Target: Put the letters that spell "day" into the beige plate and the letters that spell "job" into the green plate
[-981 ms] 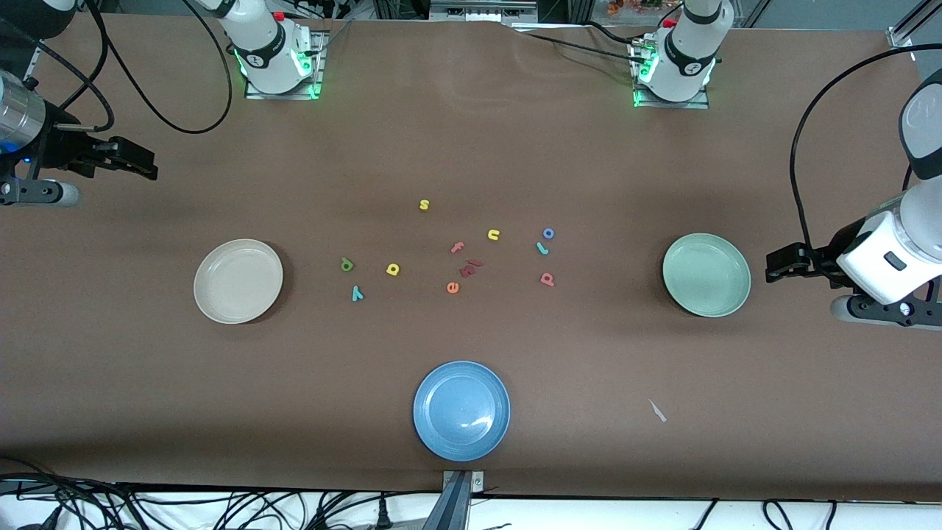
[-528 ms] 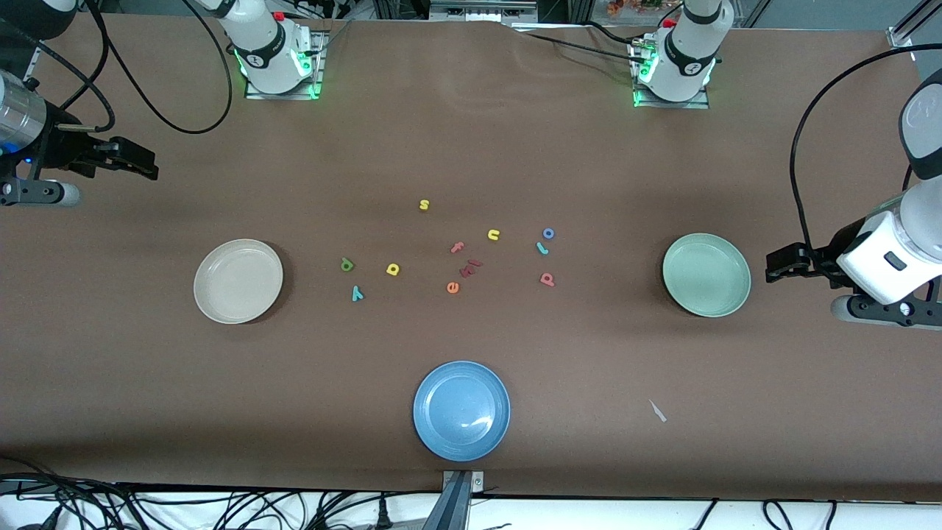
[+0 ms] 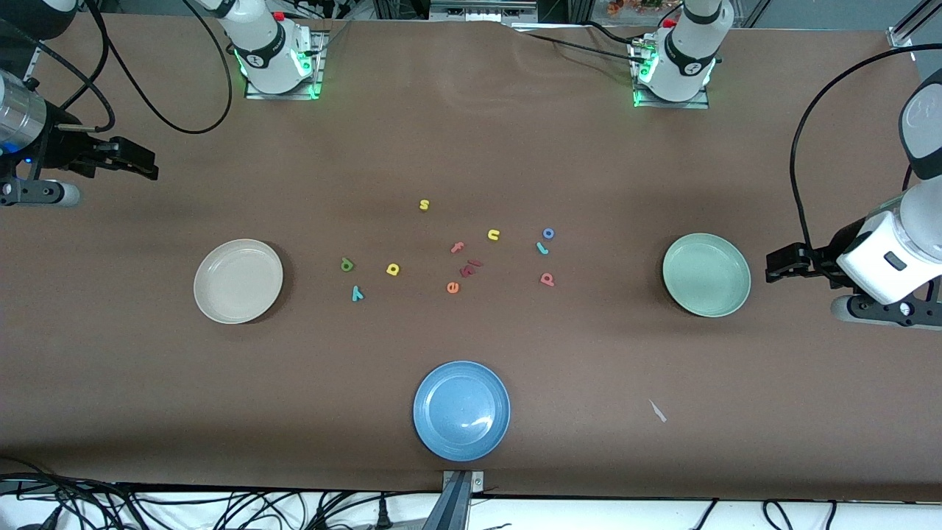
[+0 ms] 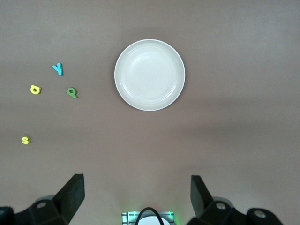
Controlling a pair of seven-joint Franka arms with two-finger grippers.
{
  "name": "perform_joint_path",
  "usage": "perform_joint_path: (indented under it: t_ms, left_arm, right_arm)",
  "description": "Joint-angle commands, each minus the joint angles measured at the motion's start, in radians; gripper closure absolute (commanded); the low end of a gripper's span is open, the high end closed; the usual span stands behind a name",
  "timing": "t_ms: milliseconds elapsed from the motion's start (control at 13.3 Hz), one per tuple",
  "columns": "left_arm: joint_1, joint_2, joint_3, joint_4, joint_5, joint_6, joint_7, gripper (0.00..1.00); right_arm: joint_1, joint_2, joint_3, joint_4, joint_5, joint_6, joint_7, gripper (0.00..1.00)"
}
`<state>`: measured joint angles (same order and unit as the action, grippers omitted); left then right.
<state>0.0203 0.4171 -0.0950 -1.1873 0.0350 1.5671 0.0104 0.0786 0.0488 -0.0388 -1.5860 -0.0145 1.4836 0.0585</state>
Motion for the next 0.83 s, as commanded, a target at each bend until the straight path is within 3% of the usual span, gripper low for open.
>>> perform_joint_path:
  t_ms: [0,226,377,528,754]
  left_arm:
    - [0.000,-0.023,0.014,-0.029,-0.035,0.013,0.022,0.00]
    - [0.041,-0.023,0.011,-0.029,-0.041,0.004,0.022,0.00]
    - [0.036,-0.024,0.009,-0.032,-0.041,-0.024,0.020,0.00]
    - [0.030,-0.023,0.006,-0.032,-0.043,-0.135,0.017,0.00]
    - [0.006,-0.023,0.004,-0.070,-0.055,-0.145,0.017,0.00]
  right_arm:
    - [-0.003,-0.003,0.002,-0.002,0.014,0.000,-0.011,0.00]
    - [-0.005,-0.003,0.002,-0.002,0.014,0.000,-0.009,0.00]
    - [-0.003,-0.003,0.002,-0.002,0.013,0.000,-0.006,0.00]
    - [-0.003,-0.003,0.003,-0.002,0.014,0.000,-0.011,0.00]
    - [0.010,-0.003,0.007,-0.002,0.013,-0.002,-0.003,0.00]
